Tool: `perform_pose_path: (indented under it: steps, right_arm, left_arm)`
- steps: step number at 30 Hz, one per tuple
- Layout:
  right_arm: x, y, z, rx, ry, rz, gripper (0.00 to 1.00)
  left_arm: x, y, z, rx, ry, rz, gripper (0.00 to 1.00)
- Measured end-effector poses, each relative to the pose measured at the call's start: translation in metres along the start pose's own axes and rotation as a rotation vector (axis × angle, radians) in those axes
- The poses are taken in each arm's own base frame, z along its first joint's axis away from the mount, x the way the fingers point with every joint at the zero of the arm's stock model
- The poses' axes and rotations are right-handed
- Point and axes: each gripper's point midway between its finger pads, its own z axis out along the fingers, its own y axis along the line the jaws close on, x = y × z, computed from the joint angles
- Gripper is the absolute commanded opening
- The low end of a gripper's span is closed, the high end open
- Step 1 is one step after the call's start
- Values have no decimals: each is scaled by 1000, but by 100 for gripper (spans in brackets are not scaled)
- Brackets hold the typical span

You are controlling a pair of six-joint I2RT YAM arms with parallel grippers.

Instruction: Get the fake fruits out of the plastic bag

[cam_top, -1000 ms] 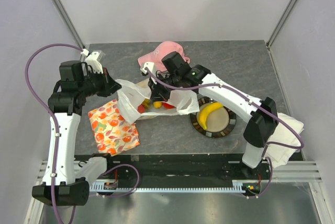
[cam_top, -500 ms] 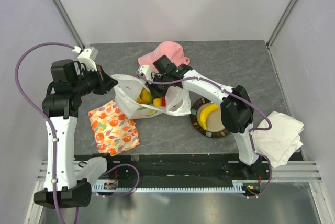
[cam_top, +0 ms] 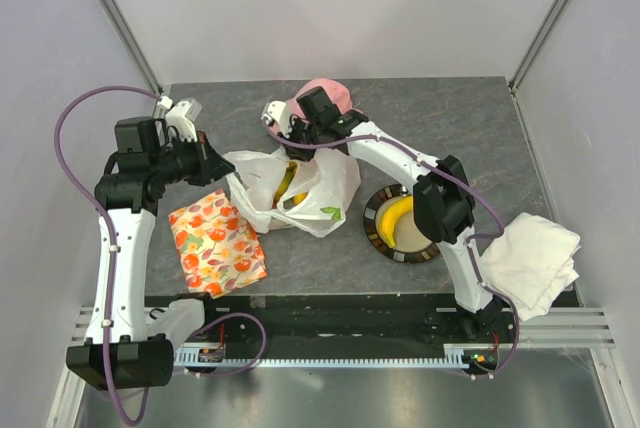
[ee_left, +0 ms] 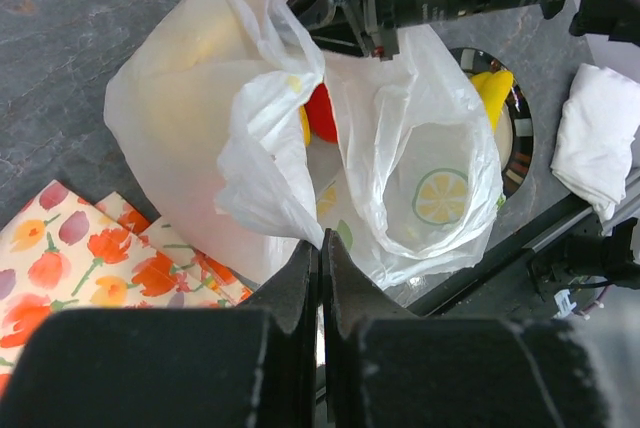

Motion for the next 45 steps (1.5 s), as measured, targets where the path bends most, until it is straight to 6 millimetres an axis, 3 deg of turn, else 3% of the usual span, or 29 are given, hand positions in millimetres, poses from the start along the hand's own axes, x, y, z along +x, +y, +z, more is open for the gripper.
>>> perform_pose_path:
  steps: [10, 14, 20, 27, 32, 34, 39, 45]
  right_arm:
    - [2, 22, 6, -112, -11, -58, 24]
    - [0, 39, -11, -163, -8, -100, 26]
    - [-20, 65, -41, -238, -40, -174, 27]
    - [-12, 85, -34, -302, -9, -213, 24]
    - [5, 67, -1, -232, 60, -244, 25]
    - [29, 48, 15, -169, 132, -274, 32]
    - [42, 23, 18, -104, 177, -302, 46]
    - [37, -12, 12, -20, 178, -333, 57]
  left_arm:
    - [-5, 12, 12, -21, 4, 2, 2]
    - [-10, 26, 12, -96, -15, 8, 2]
    - [-21, 49, 9, -234, -66, 1, 1]
    - [-28, 46, 12, -216, -91, -14, 2]
    - [-31, 42, 13, -191, -90, -15, 2]
    - [-34, 37, 13, -168, -95, -10, 1]
    - [-34, 31, 15, -124, -88, -9, 1]
    - [-32, 16, 18, -35, -72, -10, 1]
